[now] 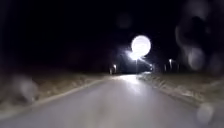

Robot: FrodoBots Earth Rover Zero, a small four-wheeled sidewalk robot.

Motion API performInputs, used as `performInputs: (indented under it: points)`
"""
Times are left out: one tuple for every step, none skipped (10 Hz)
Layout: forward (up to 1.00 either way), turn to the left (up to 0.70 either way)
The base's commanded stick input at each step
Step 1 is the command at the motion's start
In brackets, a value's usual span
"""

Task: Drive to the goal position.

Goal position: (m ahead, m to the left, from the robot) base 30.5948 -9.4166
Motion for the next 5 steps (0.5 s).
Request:
performInputs:
  points:
    - [0.85,0.02]
    - [0.85,0.03]
    - [0.85,0.02]
    - [0.85,0.02]
    - [0.85,0.02]
